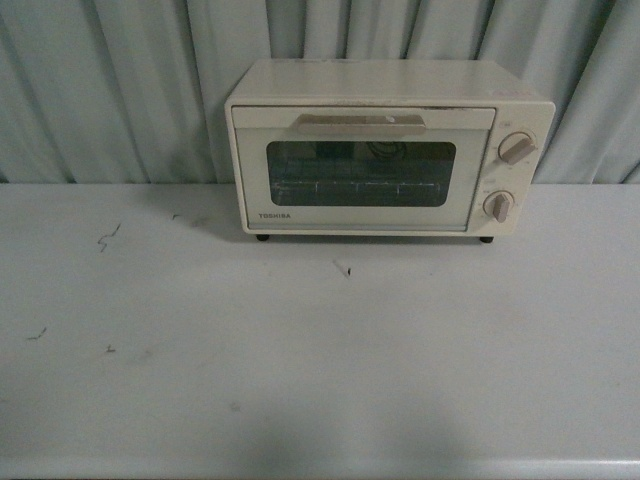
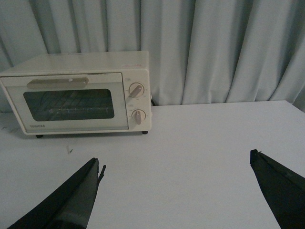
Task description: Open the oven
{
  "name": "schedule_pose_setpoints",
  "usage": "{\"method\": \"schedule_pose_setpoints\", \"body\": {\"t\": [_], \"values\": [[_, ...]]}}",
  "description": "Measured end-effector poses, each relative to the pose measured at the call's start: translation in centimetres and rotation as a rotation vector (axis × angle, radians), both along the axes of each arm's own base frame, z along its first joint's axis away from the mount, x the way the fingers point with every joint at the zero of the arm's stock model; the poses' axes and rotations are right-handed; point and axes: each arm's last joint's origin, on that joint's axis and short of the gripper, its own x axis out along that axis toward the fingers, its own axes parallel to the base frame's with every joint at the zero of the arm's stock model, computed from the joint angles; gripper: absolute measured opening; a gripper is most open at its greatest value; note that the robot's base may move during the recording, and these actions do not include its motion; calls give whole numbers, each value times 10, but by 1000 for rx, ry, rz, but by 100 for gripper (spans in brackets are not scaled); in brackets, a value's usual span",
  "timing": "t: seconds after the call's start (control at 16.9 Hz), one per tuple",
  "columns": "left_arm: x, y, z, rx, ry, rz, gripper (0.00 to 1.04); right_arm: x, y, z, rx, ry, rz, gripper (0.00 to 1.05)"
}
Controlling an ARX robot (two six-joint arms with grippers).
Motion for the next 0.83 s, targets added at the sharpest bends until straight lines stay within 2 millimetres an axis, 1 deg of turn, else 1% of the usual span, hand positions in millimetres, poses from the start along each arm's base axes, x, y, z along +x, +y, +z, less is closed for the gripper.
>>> {"method": "schedule_pose_setpoints", "body": {"t": [0.83], "values": [[0, 0, 0, 0, 1, 0, 98, 0, 0, 0, 0, -1, 1, 98]]}}
